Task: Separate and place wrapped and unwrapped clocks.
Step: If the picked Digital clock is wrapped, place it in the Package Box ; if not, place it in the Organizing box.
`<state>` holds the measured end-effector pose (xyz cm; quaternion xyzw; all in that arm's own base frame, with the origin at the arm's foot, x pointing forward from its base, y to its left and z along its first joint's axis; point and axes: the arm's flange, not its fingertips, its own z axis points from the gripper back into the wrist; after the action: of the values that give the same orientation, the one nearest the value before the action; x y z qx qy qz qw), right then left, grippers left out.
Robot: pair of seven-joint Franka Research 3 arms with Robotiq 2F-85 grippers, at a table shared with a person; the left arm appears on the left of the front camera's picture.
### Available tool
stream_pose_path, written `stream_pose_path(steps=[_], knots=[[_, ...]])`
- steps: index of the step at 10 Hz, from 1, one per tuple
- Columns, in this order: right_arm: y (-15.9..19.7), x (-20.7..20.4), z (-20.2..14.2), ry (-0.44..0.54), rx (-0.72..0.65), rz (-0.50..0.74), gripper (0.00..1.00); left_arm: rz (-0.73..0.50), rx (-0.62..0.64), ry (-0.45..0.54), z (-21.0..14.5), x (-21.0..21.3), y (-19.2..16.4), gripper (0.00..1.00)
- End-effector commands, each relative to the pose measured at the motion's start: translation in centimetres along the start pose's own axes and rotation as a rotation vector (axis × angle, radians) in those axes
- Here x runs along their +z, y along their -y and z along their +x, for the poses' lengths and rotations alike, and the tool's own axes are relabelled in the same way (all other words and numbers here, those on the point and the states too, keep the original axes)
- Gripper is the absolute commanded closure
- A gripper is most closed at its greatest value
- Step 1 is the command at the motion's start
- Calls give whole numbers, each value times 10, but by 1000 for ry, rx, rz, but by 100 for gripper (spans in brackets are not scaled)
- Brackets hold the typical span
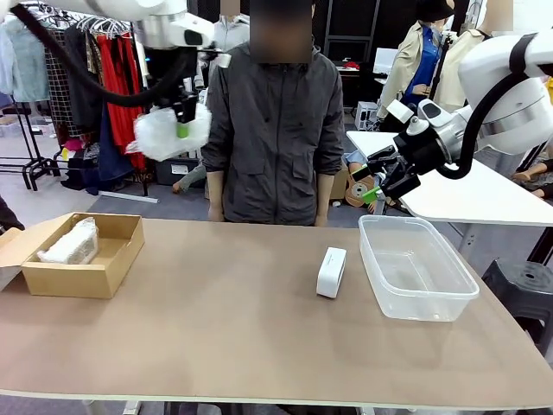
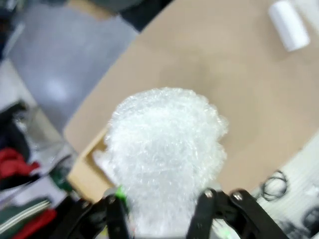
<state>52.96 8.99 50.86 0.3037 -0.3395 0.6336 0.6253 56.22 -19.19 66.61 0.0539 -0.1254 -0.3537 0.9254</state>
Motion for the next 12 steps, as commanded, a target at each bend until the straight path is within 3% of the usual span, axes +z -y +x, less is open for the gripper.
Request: stream_pose_path(steps=[1, 5, 7, 8, 12], knots=[[-1, 1, 1, -5, 6, 4, 0, 43, 166, -10, -50, -13, 6, 100], [-1, 1, 1, -5, 6, 4, 0, 88, 454, 81, -117, -39, -23, 100], [-1, 1, 1, -5, 6, 4, 0, 99, 559, 108, -134, -57, -30, 100], [-1, 1, 1, -5, 6, 4, 0, 79, 455, 52, -111, -41, -32, 100], [-1, 1, 1, -5, 6, 4, 0, 79, 455, 52, -111, -41, -32, 100]])
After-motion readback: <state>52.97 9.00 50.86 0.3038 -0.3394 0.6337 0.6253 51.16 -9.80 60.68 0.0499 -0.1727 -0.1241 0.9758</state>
